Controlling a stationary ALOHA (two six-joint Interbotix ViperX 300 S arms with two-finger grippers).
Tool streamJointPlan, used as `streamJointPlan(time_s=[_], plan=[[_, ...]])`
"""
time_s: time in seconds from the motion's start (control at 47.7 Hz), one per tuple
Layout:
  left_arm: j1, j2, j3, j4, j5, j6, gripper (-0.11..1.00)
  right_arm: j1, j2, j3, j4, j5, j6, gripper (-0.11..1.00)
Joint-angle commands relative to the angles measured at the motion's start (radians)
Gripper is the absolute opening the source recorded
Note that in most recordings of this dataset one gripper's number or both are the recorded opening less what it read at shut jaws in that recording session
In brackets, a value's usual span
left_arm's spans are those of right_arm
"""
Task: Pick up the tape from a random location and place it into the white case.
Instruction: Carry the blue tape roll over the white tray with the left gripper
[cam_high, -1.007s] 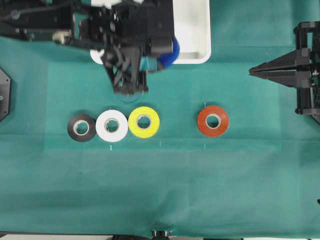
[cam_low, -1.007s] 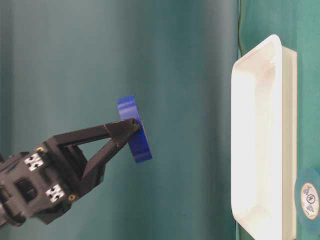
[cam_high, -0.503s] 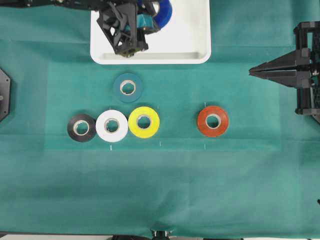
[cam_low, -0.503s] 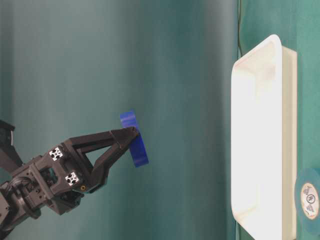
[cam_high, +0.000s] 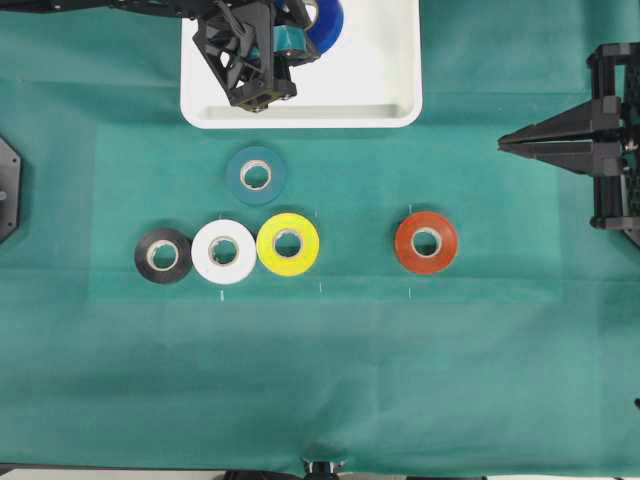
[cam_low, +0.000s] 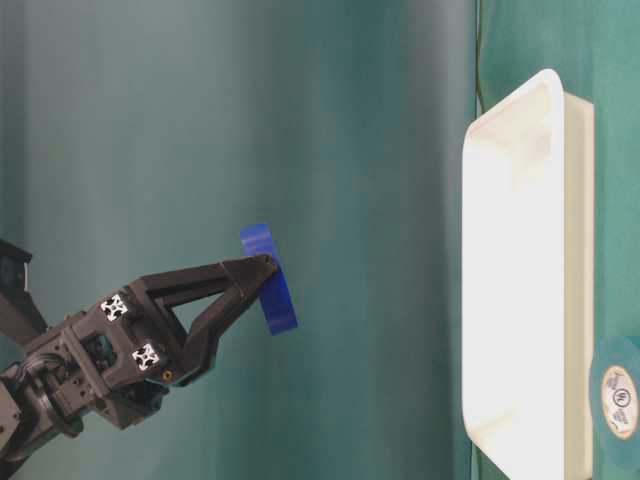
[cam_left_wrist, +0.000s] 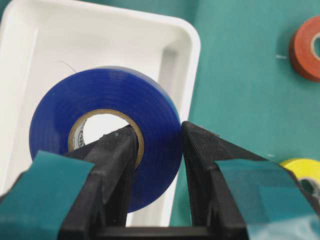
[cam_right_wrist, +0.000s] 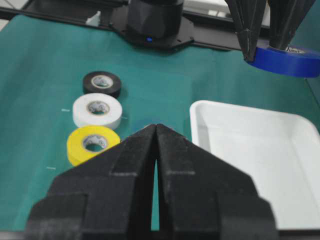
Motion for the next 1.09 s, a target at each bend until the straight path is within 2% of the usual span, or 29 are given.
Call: streamJointPlan(time_s=[0.0, 0.273, 0.524, 0.755, 1.07], plan=[[-0.002, -0.035, -0.015, 0.002, -0.005, 0.002, 0.25, 0.002, 0.005, -0.018, -0.002, -0.005, 0.0, 0.0], [0.0, -0.025, -0.003, 0.002, -0.021, 0.002, 0.25, 0.002, 0.005, -0.018, -0.002, -0.005, -0.002, 0.0], [0.026, 0.049, 0.052, 0.002, -0.106, 0.002, 0.25, 0.003, 0.014, -0.017, -0.002, -0.008, -0.002, 0.0], [0.083, 0.172, 0.149, 0.002, -0.258, 0.003, 0.25, 0.002, 0.017, -0.017, -0.002, -0.008, 0.0, 0.0], [0.104, 0.238, 0.181, 0.002, -0.342, 0.002, 0.25, 0.002, 0.023, -0.015, 0.0, -0.008, -0.003, 0.0]])
